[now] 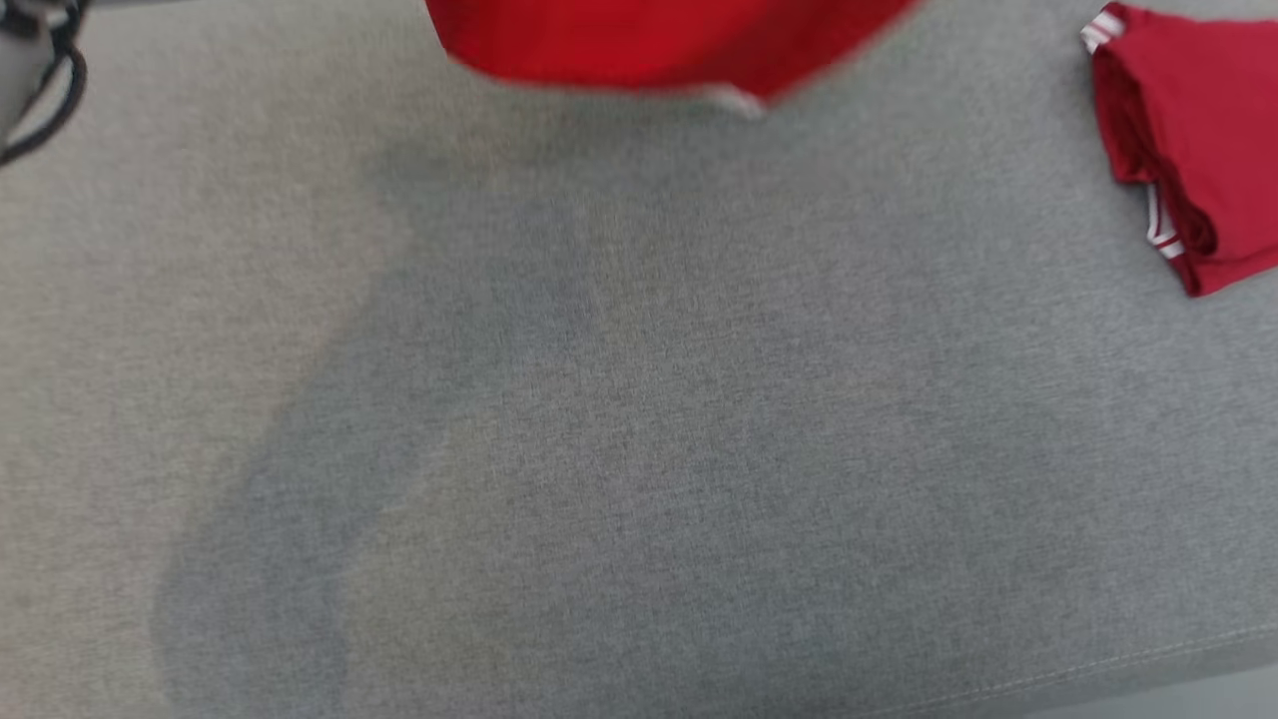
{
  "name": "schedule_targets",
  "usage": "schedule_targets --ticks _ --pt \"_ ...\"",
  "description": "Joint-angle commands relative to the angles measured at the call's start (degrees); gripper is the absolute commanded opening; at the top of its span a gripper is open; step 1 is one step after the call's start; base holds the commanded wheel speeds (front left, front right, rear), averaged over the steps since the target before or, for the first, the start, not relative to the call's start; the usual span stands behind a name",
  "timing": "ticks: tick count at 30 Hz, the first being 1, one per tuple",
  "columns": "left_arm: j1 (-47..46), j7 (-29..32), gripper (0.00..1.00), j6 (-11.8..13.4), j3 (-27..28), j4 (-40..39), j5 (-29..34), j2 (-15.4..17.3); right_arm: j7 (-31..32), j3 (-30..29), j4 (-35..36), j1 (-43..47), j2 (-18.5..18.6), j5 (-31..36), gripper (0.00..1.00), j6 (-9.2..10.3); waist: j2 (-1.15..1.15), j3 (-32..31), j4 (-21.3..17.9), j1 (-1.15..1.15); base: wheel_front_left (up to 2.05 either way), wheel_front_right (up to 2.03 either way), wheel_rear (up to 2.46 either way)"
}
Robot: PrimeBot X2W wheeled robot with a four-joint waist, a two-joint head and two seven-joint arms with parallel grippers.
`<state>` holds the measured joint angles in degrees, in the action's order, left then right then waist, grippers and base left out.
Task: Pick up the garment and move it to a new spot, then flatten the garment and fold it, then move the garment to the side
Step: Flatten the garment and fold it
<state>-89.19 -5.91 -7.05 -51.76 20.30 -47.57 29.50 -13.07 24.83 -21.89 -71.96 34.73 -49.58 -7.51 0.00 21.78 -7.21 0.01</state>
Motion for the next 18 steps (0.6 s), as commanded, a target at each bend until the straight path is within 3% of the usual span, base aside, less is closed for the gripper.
schedule_targets --ticks 1,4,8,12,18 --pt "-1.25 -3.19 0.0 -0.25 -0.55 1.95 1.29 -0.82 -0.93 0.78 -0.27 -0.64 -0.42 0.38 0.0 0.06 0.0 8.59 -0.76 -0.01 0.0 0.0 0.0" --pt "-1.49 -7.46 0.0 -0.4 -1.99 3.64 3.61 -1.19 -1.74 2.64 1.01 1.22 0.37 0.97 0.0 0.06 0.0 9.13 -0.83 -0.01 0.0 0.0 0.0" --pt "4.06 -9.11 0.0 -0.45 -7.43 0.03 6.0 0.55 -2.13 3.29 4.58 8.21 2.22 0.51 0.0 0.06 0.0 8.56 -0.77 -0.01 0.0 0.0 0.0" --pt "13.04 -9.34 0.0 -0.46 -8.8 -7.53 6.26 2.35 -2.15 -1.29 9.92 19.71 3.21 0.75 0.0 0.07 0.0 6.58 -0.35 -0.01 0.0 0.0 0.0" --pt "34.31 -9.28 0.0 -0.47 -7.59 -16.4 2.79 3.62 -2.13 -10.29 17.4 40.72 3.24 0.42 0.0 0.06 0.0 0.0 -0.15 -0.01 0.0 0.0 0.0"
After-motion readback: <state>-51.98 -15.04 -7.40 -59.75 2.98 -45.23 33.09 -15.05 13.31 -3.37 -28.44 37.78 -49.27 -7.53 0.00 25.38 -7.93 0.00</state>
